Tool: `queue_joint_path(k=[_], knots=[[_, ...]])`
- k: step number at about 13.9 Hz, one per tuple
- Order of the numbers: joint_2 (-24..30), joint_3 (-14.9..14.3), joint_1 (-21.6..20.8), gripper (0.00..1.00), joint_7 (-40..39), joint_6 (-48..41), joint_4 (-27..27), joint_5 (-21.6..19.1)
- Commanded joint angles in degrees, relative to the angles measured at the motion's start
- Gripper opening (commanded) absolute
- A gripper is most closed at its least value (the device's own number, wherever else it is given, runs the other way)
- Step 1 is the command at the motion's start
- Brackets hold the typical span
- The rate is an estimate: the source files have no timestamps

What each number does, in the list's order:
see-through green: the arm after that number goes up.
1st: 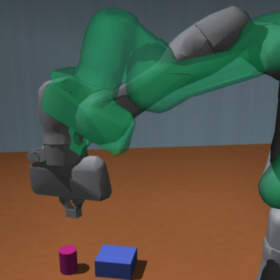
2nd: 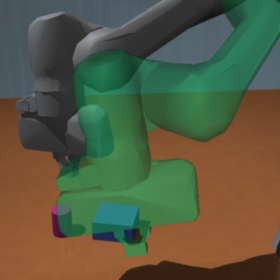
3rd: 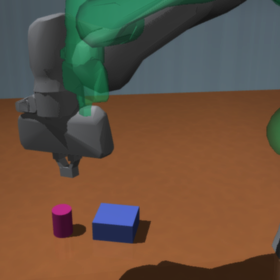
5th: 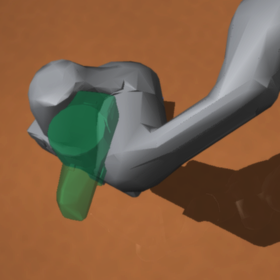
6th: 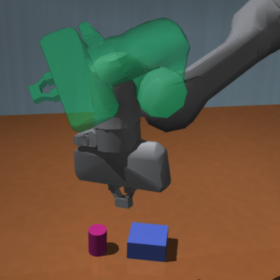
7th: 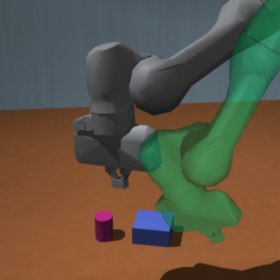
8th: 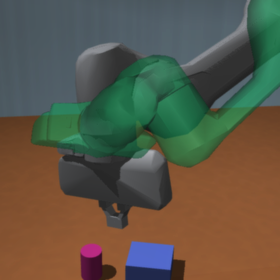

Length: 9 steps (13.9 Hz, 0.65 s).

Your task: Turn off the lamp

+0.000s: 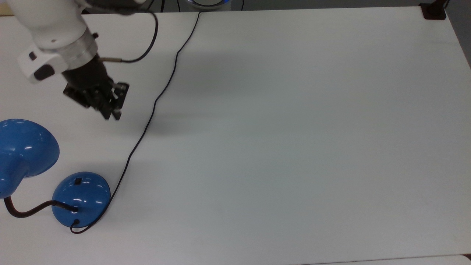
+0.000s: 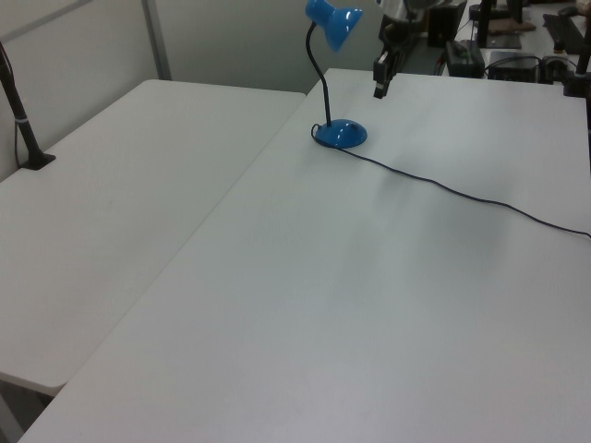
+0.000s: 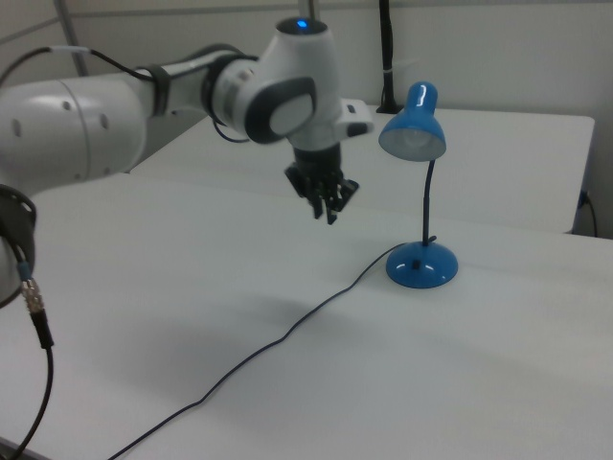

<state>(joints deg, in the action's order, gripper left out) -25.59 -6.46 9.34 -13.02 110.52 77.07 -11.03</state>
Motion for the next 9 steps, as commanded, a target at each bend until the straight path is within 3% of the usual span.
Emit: queue_joint_path(k=[1,4,9], knots=[[6.8,-0.3,-5.4,1.0,12.9,-9.8,3.4,9.6],[10.6,-0.2,-6.5,1.0,16.7,-14.3,3.3,10.3],[15.2,-0.6,-5.8,1.0,15.3,-18.0,3.5,9.0]])
